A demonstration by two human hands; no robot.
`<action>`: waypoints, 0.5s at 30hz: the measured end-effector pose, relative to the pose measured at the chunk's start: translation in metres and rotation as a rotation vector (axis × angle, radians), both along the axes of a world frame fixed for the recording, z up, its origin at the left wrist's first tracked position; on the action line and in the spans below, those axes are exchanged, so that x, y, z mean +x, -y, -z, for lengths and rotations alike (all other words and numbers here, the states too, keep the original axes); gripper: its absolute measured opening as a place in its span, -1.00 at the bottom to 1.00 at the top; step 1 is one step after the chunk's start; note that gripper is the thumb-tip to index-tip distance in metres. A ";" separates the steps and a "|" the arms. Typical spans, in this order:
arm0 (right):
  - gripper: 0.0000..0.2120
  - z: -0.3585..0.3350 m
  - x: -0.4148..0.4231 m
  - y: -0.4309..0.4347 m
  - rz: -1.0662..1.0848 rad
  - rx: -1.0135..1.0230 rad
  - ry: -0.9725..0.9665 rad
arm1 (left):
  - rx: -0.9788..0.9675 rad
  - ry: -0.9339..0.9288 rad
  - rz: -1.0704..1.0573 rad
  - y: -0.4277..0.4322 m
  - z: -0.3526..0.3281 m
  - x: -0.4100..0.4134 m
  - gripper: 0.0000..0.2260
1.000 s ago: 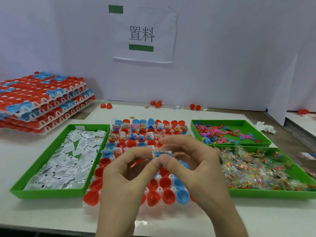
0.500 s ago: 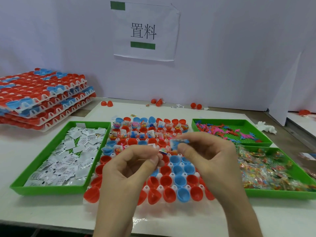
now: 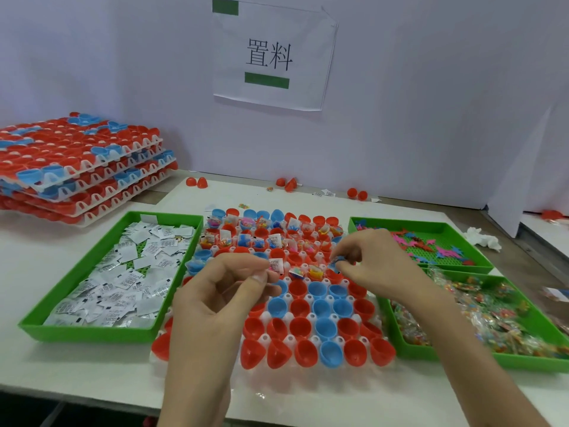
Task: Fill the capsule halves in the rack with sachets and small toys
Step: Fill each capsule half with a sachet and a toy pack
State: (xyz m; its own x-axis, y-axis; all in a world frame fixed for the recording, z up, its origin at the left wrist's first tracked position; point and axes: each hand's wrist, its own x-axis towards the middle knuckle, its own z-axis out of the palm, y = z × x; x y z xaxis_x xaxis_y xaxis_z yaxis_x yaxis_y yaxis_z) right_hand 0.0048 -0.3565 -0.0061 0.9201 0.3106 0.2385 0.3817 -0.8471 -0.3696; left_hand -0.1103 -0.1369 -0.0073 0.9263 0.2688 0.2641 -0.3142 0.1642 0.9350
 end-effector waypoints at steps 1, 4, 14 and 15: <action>-0.84 0.003 0.003 -0.002 -0.004 -0.018 -0.011 | 0.003 -0.001 0.001 0.000 0.000 0.000 -0.75; -0.84 0.008 0.007 -0.008 -0.005 -0.071 -0.044 | 0.008 -0.008 -0.011 -0.003 -0.001 -0.001 -0.76; -0.91 0.005 0.011 -0.012 0.017 -0.165 -0.128 | -0.008 -0.015 -0.035 -0.010 0.006 0.000 -0.75; -0.91 0.006 0.011 -0.013 0.021 -0.170 -0.130 | -0.006 -0.014 -0.038 -0.011 0.006 0.000 -0.75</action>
State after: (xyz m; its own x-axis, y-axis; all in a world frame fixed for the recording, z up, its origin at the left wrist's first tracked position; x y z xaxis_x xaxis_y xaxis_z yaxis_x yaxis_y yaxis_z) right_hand 0.0161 -0.3439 -0.0117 0.9464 0.3167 0.0630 0.3218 -0.9088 -0.2654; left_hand -0.1103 -0.1263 -0.0137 0.9192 0.3050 0.2490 -0.3068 0.1585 0.9385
